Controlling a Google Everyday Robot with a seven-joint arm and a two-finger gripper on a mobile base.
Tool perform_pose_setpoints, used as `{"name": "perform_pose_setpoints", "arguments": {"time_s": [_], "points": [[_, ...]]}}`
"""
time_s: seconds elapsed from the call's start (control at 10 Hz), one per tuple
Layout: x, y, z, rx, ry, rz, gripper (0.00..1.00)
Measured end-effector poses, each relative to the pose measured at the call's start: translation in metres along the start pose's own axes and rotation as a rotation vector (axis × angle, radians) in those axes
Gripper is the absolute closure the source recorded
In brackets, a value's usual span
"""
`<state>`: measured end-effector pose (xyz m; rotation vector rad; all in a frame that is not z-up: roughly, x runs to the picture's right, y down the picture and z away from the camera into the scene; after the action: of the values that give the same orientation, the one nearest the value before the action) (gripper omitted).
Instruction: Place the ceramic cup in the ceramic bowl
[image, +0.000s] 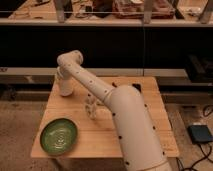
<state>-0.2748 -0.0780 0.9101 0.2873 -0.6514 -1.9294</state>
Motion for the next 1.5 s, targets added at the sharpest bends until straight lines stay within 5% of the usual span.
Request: {"name": "perform_pose_setpoints", "arguments": {"time_s": [0.4, 0.8, 0.9, 1.5], "points": [[-0.006, -0.027, -0.101, 0.137, 0.029, -0.041, 1.00], [-0.047, -0.062, -0.188, 0.293, 0.002, -0.081, 1.00], [-0.049, -0.068, -0.202, 0.313, 0.011, -0.091, 1.00], [-0.049, -0.069, -0.201, 0.315, 0.010, -0.092, 1.00]]}}
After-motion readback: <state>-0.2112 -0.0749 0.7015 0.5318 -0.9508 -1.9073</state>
